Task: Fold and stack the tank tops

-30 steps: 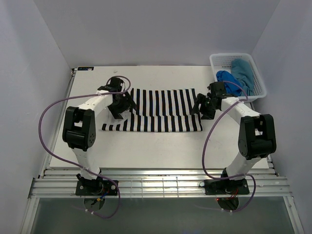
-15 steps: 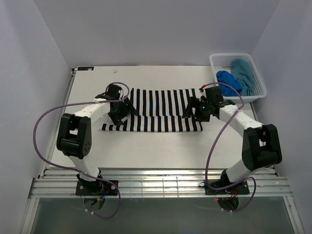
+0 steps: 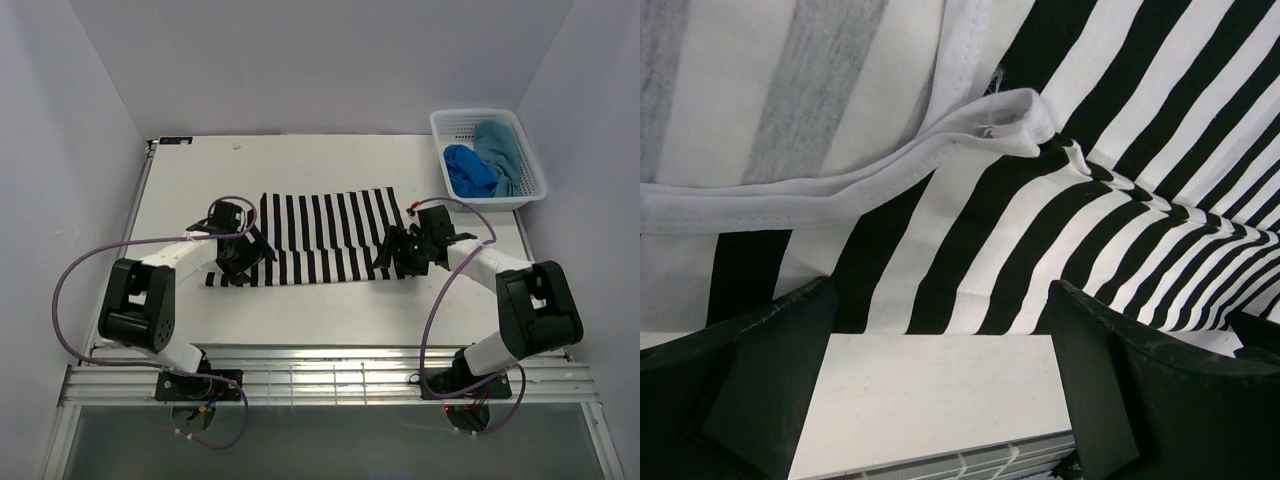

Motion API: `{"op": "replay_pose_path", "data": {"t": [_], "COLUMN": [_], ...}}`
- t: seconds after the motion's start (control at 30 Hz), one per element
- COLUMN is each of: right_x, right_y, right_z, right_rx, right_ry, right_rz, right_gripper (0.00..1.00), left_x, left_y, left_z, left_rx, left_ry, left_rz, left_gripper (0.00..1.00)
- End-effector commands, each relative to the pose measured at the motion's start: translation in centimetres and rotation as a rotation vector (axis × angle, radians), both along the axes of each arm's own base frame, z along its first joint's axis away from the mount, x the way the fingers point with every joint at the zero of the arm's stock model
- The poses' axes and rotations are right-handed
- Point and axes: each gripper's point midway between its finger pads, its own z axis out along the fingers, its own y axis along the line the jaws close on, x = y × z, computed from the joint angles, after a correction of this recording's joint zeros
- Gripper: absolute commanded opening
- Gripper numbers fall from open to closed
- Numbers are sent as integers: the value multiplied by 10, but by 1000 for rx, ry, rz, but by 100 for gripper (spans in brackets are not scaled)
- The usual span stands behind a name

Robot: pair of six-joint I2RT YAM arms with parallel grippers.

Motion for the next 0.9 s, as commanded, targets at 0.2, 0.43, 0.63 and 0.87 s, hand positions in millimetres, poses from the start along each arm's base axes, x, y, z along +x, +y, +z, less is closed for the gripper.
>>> {"op": "replay_pose_path", "data": {"t": [0.2, 0.43, 0.63, 0.87], "right_x": [-75, -53, 7, 72], "right_y": [-5, -8, 3, 5], "right_z": [-8, 46, 107, 130], "right_rx": [30, 8, 6, -64], "right_ry": [55, -111, -276, -314], "right_rz": [-90, -58, -45, -51], "right_gripper": [90, 90, 90, 90], "left_x": [-85, -53, 20, 105], "left_y": [18, 9, 8, 6], "left_z": [-2, 51, 124, 108], "left_rx": [14, -7, 70, 197], "left_ry": [75, -57, -275, -236], "left_rz": [58, -1, -51, -96], "left_gripper": [98, 98, 98, 98]}}
